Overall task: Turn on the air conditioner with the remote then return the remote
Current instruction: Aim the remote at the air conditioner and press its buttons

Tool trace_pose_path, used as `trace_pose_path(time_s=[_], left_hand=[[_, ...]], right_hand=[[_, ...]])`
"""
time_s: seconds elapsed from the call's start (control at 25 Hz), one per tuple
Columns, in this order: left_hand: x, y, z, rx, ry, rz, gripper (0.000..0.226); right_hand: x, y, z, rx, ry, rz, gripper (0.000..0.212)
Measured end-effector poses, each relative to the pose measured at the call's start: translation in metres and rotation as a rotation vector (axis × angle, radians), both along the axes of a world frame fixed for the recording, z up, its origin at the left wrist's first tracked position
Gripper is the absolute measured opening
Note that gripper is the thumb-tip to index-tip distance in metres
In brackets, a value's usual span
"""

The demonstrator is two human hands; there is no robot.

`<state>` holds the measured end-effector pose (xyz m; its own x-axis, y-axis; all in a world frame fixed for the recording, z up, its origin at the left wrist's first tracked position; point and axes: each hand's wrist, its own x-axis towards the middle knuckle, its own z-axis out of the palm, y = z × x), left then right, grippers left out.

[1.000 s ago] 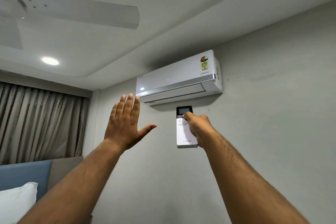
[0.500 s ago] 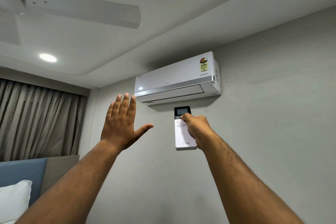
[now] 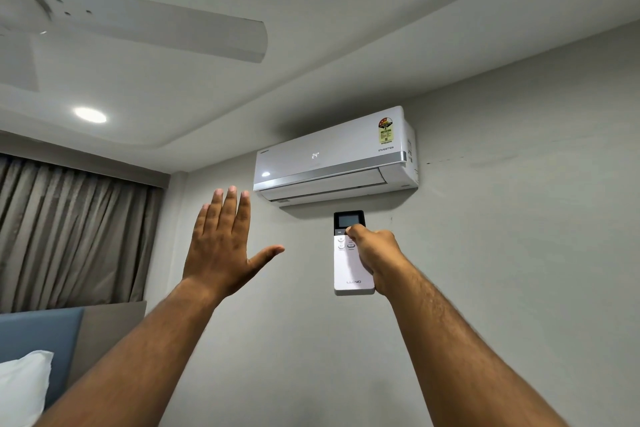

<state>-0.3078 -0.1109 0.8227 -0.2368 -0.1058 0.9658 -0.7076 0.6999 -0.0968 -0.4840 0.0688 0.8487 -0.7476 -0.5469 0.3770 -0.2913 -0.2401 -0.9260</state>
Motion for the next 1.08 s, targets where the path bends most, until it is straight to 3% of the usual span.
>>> trace_pose_path(time_s=[1.08], left_hand=[[0.004,-0.002,-0.008,0.024,0.019,0.005,0.109]], right_hand=[[0.003,-0.010,-0.004,-0.010,0.013,0.064,0.023]])
